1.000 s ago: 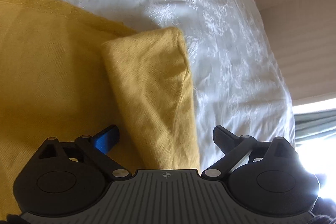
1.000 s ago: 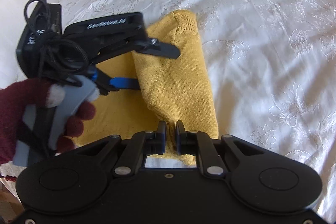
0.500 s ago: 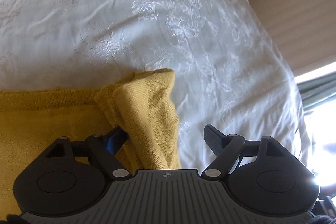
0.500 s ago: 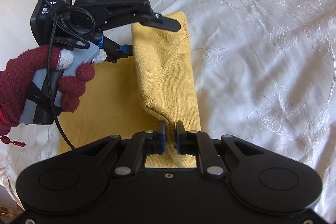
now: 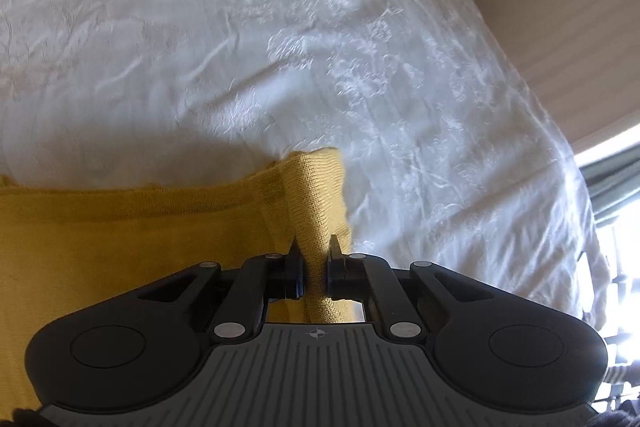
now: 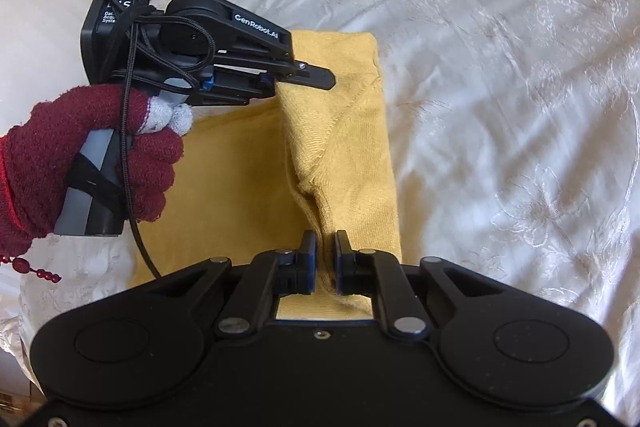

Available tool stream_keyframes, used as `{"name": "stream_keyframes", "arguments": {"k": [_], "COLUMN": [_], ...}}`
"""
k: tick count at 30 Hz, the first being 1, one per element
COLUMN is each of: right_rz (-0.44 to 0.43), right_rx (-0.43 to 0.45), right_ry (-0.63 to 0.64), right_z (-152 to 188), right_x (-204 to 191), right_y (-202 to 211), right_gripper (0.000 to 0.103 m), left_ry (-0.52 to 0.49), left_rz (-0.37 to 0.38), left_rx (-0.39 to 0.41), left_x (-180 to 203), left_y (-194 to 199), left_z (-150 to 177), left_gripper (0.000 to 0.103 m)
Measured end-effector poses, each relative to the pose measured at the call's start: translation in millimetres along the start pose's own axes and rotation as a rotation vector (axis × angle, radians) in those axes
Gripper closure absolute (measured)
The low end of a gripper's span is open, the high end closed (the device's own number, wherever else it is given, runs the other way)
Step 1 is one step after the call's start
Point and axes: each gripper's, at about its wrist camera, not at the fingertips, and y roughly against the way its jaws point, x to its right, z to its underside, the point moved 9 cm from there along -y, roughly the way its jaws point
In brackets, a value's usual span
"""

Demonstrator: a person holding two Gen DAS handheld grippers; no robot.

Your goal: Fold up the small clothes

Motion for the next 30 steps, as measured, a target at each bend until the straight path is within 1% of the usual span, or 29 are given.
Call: {"name": "stream_keyframes", "arguments": {"k": [4,7,8,9,11,13,14,15,16,17,18,19,21,22,25,30], "right_rz": [-0.047,-0.097,-0.117,-0.138,-0.163,-0.165,-0.157,-0.141,-0.123,-0.105,-0.071,-0.032,0.036,0.066,0.134,0.179], "right_rx": [0.036,0.055,0.059,0.061,0.056,0.044,0.034,0.019,0.011,0.005,-0.006,-0.017,-0.042,-0.056,-0.082,-0.102], "right_ry": [0.030,0.046,0.051,0.055,0.082,0.127,0.149,0.166,0.170,0.176,0.193,0.218,0.273,0.296,0.392,0.520], "right_z": [-5.1,-8.8,-9.7,-10.2,-10.3,-7.2,-3.3,0.7,4.6,8.7,14.9,20.9,32.7,37.4,49.8,58.7], "right_x": [-39.9,-75.3,-87.3,-100.7,-125.6,-146.8,-155.7,-163.5,-167.2,-169.3,-170.1,-170.0,-166.8,-164.8,-162.7,-171.5], "right_y": [9.2,9.1,7.3,4.7,-4.6,-17.2,-24.9,-33.3,-39.2,-44.1,-51.0,-56.9,-68.4,-74.1,-89.4,-115.1], "right_gripper": [0.085,0.086,0.090,0.091,0.091,0.091,0.091,0.086,0.083,0.083,0.082,0.077,0.051,0.049,0.049,0.048], "left_ry": [-0.029,-0.062,-0.070,-0.075,-0.084,-0.090,-0.084,-0.072,-0.055,-0.037,-0.026,-0.023,-0.023,-0.022,-0.011,-0.002], "left_rz": [0.030,0.024,0.016,0.005,-0.011,-0.039,-0.051,-0.059,-0.064,-0.071,-0.076,-0.081,-0.086,-0.088,-0.092,-0.092], "left_rx": [0.027,0.040,0.042,0.041,0.044,0.043,0.038,0.033,0.028,0.024,0.022,0.022,0.022,0.021,0.013,-0.005], "left_x": [-0.6,-12.2,-19.6,-26.9,-45.8,-66.8,-79.1,-89.8,-100.9,-111.7,-119.9,-126.2,-136.4,-139.2,-144.9,-154.7], "left_y": [39.6,70.8,80.9,89.2,105.3,116.1,119.4,121.6,122.2,121.6,120.6,118.8,113.7,109.7,96.5,88.1], "left_z": [-11.1,-17.1,-18.3,-18.8,-18.6,-14.9,-11.5,-8.8,-5.6,-2.9,-0.9,0.8,2.1,2.1,1.0,1.5], "left_gripper": [0.094,0.094,0.094,0.094,0.094,0.094,0.094,0.094,0.094,0.094,0.094,0.094,0.094,0.094,0.094,0.094]}}
